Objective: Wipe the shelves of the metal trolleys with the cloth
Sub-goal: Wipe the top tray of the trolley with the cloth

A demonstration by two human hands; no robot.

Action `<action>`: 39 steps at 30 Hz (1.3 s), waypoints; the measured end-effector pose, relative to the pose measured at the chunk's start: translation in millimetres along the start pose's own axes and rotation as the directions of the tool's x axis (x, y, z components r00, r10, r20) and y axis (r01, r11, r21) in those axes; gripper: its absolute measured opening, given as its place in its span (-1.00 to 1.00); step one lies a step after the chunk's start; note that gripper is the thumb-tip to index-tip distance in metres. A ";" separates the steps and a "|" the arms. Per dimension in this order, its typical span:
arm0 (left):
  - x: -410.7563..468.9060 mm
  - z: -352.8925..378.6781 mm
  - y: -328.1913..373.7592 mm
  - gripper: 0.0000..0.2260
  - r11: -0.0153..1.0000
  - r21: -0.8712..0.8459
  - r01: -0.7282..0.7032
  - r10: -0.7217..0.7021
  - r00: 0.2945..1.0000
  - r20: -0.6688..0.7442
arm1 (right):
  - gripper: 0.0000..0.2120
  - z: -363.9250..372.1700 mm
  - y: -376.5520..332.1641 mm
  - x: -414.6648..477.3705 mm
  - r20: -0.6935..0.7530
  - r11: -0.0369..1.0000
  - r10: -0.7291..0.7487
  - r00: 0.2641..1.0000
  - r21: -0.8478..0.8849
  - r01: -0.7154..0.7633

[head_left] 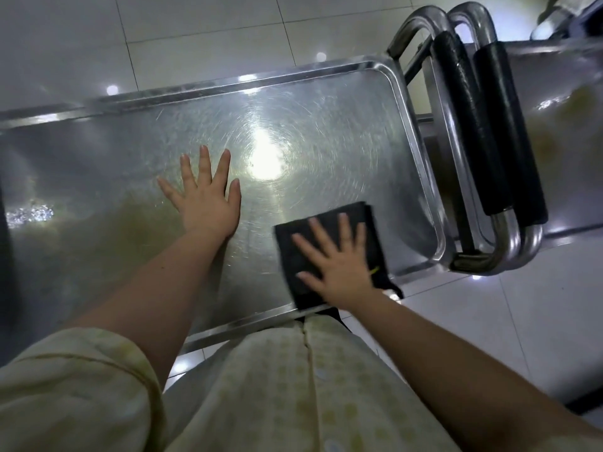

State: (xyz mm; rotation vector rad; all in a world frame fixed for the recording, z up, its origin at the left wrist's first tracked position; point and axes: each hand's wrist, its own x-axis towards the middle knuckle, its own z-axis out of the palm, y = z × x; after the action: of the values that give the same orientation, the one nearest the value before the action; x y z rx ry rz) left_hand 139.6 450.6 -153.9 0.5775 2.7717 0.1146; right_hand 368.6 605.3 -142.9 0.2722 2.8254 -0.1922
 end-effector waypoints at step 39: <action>-58.4 -7.1 -161.5 -0.50 0.998 -0.034 0.054 -0.054 0.998 0.027 | -0.32 3.6 -84.2 34.9 0.001 0.977 0.212 0.977 0.017 -0.212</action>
State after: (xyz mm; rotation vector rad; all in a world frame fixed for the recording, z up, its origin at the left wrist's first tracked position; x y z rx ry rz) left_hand 127.4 279.1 -153.2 0.4915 2.7519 0.1414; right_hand 319.6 528.5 -148.2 0.5735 2.7710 -0.1691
